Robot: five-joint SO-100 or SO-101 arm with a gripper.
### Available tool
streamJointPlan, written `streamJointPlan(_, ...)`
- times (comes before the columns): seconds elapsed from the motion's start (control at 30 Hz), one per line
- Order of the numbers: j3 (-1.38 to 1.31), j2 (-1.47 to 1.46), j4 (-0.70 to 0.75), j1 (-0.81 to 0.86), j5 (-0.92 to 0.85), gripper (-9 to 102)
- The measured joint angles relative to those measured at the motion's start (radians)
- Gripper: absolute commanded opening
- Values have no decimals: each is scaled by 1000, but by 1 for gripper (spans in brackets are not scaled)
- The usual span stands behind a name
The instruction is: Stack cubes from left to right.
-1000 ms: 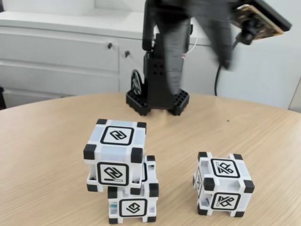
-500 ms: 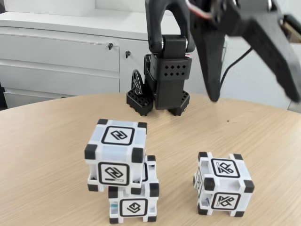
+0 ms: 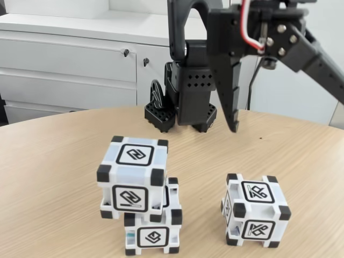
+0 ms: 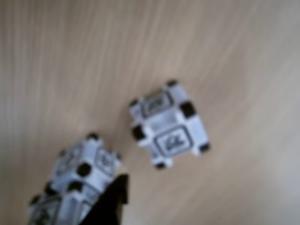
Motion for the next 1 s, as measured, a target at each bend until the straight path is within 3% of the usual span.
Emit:
streamJointPlan(0.17,0,-89,0,55,-199,50)
streamJointPlan(0.43,0,-201,-2,179,-321,49)
streamJointPlan(1.0,0,-252,-8,195,-405,44)
